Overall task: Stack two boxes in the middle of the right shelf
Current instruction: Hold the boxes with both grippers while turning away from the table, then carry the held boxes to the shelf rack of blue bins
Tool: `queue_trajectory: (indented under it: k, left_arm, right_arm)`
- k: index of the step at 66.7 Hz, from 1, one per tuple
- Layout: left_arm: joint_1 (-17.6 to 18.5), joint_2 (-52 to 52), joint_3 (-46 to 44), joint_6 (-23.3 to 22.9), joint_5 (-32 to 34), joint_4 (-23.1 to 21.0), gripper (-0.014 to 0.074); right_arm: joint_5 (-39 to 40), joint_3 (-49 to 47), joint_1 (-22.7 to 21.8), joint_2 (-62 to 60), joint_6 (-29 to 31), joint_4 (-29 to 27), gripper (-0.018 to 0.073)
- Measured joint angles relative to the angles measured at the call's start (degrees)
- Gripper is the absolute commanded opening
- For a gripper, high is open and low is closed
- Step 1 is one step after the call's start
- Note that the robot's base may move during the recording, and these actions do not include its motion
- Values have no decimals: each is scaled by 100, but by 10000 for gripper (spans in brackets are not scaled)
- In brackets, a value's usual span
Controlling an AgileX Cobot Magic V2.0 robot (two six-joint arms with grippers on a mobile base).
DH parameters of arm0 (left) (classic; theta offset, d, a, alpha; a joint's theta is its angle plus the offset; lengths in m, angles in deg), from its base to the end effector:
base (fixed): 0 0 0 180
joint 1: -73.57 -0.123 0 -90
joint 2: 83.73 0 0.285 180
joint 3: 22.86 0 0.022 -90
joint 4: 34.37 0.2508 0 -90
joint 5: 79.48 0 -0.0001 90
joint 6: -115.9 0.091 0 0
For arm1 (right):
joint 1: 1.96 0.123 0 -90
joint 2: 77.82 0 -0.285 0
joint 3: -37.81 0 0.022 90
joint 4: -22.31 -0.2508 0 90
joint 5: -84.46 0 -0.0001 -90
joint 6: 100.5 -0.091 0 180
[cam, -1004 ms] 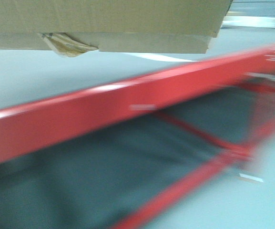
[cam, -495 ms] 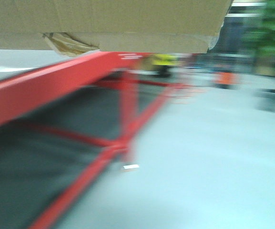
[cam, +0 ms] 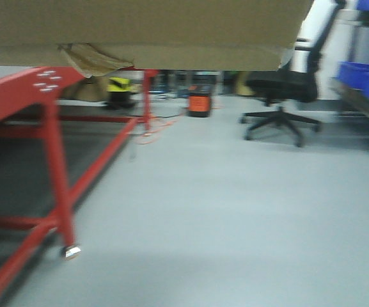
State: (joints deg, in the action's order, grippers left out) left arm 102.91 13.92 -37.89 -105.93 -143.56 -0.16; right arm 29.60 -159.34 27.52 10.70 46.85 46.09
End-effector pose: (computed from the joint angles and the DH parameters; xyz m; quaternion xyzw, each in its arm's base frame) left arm 0.2385 -0.0812 0.4753 -0.0865 0.8668 0.0102 0.4909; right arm 0.2712 0.1188 0.4610 -0.0054 0.8733 0.0537 0.4843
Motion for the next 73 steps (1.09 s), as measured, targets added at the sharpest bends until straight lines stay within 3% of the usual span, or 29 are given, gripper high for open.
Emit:
queue_trajectory:
  k: [73]
  left_arm:
    - [0, 0, 0, 0, -10, 37, -111]
  right_arm:
    - [81, 0, 0, 0, 0, 0, -163]
